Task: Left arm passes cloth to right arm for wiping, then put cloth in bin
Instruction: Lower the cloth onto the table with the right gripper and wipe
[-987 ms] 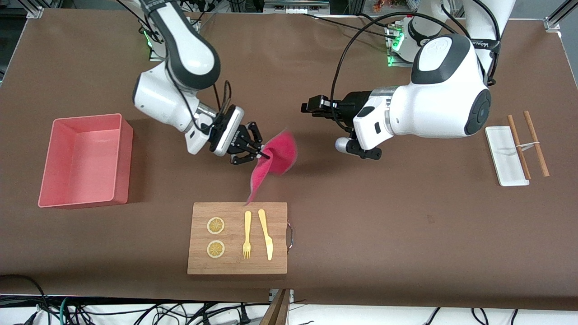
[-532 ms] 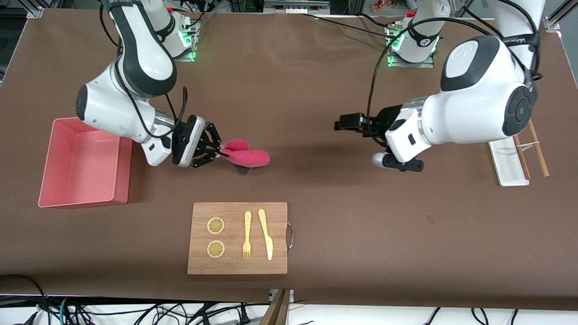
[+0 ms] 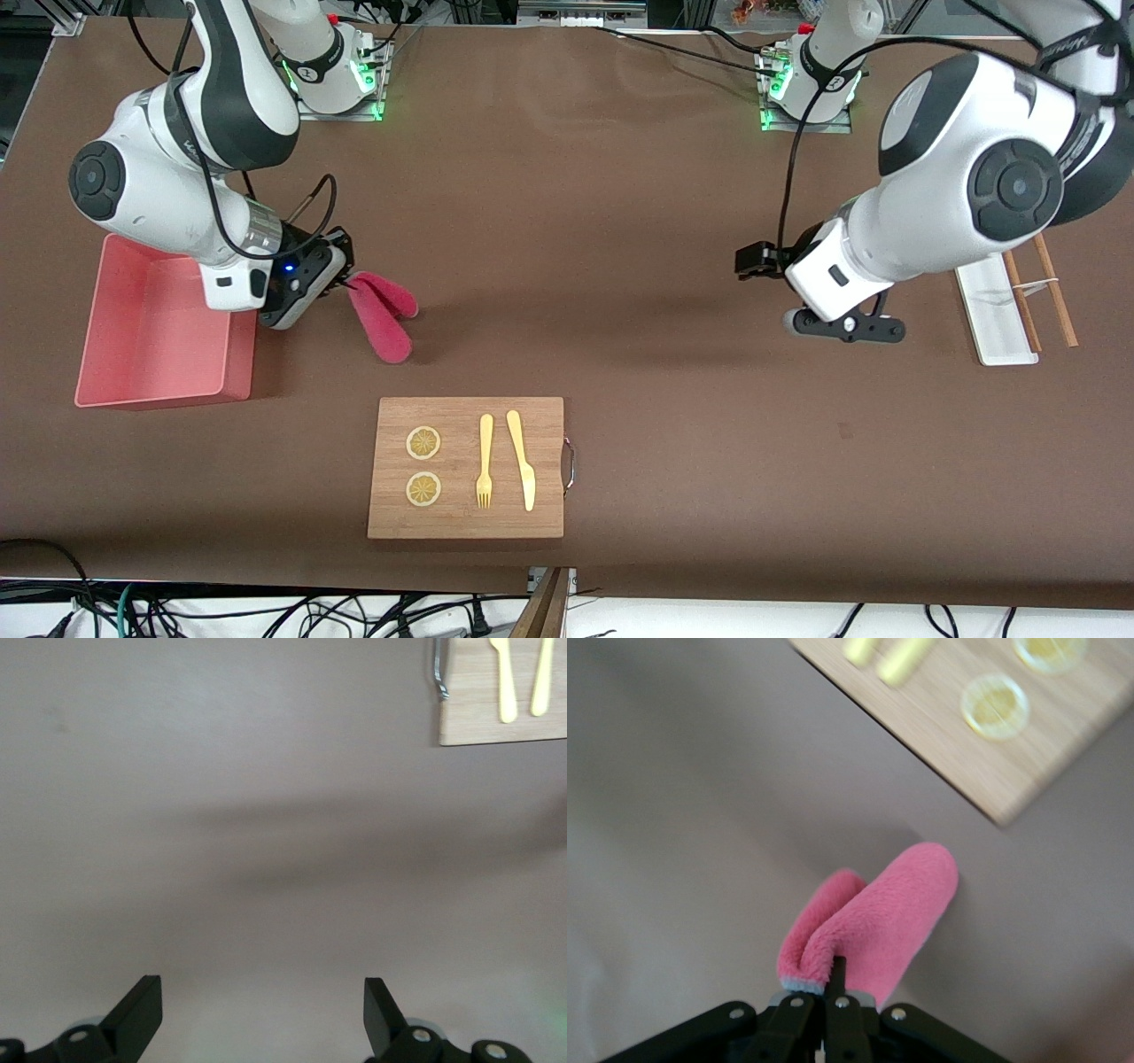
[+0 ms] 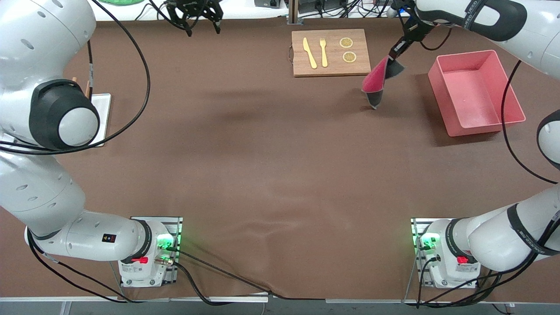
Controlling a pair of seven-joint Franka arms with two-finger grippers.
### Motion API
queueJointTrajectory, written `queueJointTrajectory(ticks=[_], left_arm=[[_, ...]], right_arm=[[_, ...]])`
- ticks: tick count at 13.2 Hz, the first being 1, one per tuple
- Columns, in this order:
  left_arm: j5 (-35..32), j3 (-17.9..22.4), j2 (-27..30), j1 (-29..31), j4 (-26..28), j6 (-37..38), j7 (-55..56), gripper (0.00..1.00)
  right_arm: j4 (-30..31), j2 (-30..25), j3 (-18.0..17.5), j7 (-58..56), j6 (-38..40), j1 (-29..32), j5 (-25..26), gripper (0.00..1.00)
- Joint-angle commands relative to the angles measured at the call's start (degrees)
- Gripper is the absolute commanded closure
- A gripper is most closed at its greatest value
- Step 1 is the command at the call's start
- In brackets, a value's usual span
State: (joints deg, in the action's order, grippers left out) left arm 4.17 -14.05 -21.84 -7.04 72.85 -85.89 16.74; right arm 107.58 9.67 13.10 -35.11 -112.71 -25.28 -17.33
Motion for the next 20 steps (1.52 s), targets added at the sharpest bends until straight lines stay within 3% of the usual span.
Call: queueJointTrajectory(ticks=[1, 3, 6, 8, 12, 16, 20], left_arm=[[-4.9, 2.2, 5.5, -0.8, 1.1, 1.6, -7.3, 0.0], [-5.5, 5.2, 9.2, -0.4, 4.2, 0.8, -12.1, 0.0], [-5.6, 11.0, 21.9, -0.5, 19.3, -7.8, -14.5, 0.0], [-5.6, 15.3, 25.3, -1.3, 23.2, -8.1, -19.4, 0.0], [-8.4, 16.7, 24.3, -2.3, 23.2, -9.2, -24.2, 0.0], [-9.2, 16.6, 24.1, -3.1, 23.0, -10.0, -24.3, 0.0], [-9.1, 18.8, 25.6, -3.2, 22.5, -10.0, -24.7, 0.0]], right_arm=[[1.2, -2.3, -0.3, 10.5, 4.0, 1.6, 4.4, 1.0], [1.7, -2.4, -0.3, 16.4, 5.0, 4.4, 6.4, 1.0], [3.5, -3.7, -0.3, 24.0, 5.2, 6.3, 12.9, 1.0], [4.2, -3.9, -0.2, 28.8, 5.4, 6.4, 14.2, 1.0], [9.8, -0.5, 0.1, 31.9, -0.3, 6.6, 15.9, 1.0], [10.2, 6.9, -0.5, 33.5, -8.0, 6.3, 15.2, 1.0], [10.2, 12.1, -7.2, 40.4, -14.3, 6.1, 14.6, 1.0]])
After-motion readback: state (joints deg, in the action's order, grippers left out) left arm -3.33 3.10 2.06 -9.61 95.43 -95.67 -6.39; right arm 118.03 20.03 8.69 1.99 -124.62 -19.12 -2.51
